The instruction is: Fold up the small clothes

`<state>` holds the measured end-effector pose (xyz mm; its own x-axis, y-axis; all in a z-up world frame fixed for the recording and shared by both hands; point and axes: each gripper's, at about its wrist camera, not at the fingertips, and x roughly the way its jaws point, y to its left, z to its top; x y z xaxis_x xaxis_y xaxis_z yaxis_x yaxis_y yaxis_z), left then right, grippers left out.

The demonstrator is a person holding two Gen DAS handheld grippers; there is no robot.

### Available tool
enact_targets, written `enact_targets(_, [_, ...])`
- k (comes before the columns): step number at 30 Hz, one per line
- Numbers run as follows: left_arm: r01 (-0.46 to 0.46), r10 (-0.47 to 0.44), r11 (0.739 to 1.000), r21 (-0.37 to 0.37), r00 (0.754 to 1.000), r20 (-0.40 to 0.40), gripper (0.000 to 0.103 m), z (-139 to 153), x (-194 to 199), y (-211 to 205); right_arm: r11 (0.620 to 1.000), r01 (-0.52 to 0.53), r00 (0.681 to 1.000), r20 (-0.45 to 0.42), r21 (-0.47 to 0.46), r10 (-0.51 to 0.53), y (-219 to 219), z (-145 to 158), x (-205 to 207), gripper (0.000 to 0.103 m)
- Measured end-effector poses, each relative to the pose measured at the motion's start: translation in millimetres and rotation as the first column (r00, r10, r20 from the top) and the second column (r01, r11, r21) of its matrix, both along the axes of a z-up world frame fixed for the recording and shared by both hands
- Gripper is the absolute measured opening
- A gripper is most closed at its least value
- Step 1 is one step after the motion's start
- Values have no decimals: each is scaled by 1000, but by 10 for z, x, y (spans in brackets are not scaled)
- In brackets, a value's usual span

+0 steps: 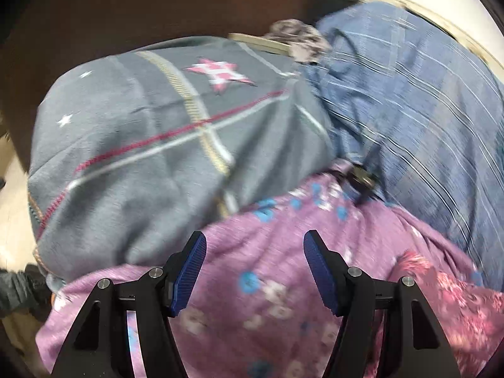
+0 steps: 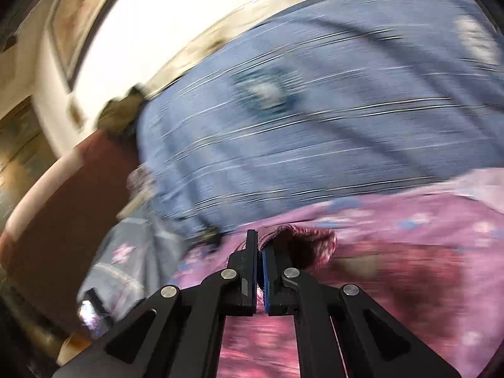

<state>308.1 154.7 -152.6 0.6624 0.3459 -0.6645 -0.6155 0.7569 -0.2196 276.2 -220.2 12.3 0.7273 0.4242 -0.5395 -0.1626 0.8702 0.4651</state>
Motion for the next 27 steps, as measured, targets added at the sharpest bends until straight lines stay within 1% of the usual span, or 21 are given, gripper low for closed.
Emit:
enact_targets(3, [72,-72,996,46,997,5,64,17,63,-270,994,111,993,-49,6,-111,-567,-190,-77,2])
enact_targets(5, [122,-123,990,71,992,6,66,17,90,-433,984,178,981,-80,-23,-179,-832,-377,-112,1])
enact_targets(7, [170,-171,981,99,985,-1,67,6,113,-616,973,228,967,-109,-40,-231,-1022,-552,-124,2])
enact_targets(9, [216,-218,967,133,976,-5,67,2,123,-789,962,269,952,-143,-36,-271,-1155,-765,-110,2])
enact_targets(10, [234,-236,960,151,972,-8,67,1,121,-866,955,291,943,-156,-53,-295,-1211,-876,-99,2])
enact_targets(12, [257,-260,951,170,966,-6,68,9,111,-952,946,314,932,-164,-84,-324,-1277,-1026,-125,2])
enact_targets(15, [294,-302,938,185,953,17,68,36,76,-1073,937,338,912,-214,-93,-350,-1404,-1281,-124,2])
enact_targets(16, [301,-314,933,197,949,38,69,69,46,-1121,933,345,903,-234,-105,-360,-1446,-1362,-100,2])
enact_targets(18, [306,-330,927,217,940,84,73,117,-17,-1164,934,342,893,-272,-105,-358,-1498,-1487,-74,2])
enact_targets(19, [310,-339,924,222,935,104,77,126,-50,-1178,937,334,890,-292,-102,-349,-1502,-1535,-62,2])
enact_targets(21, [330,-368,915,231,918,146,78,129,-111,-1238,944,313,892,-308,-108,-331,-1471,-1576,-45,2])
enact_targets(22, [346,-387,907,238,909,154,78,117,-130,-1279,947,303,895,-309,-111,-322,-1458,-1591,-44,2])
enact_targets(23, [370,-415,894,254,898,149,78,96,-142,-1339,949,297,898,-308,-108,-316,-1452,-1587,-52,2])
enact_targets(24, [385,-431,883,269,891,142,78,74,-131,-1377,950,295,900,-304,-101,-312,-1457,-1571,-64,2])
enact_targets(25, [398,-444,871,289,888,117,78,36,-108,-1429,951,294,902,-302,-94,-309,-1464,-1554,-76,2])
enact_targets(27, [425,-444,834,353,896,-30,80,-148,50,-1542,954,290,904,-306,-75,-299,-1489,-1546,-90,3])
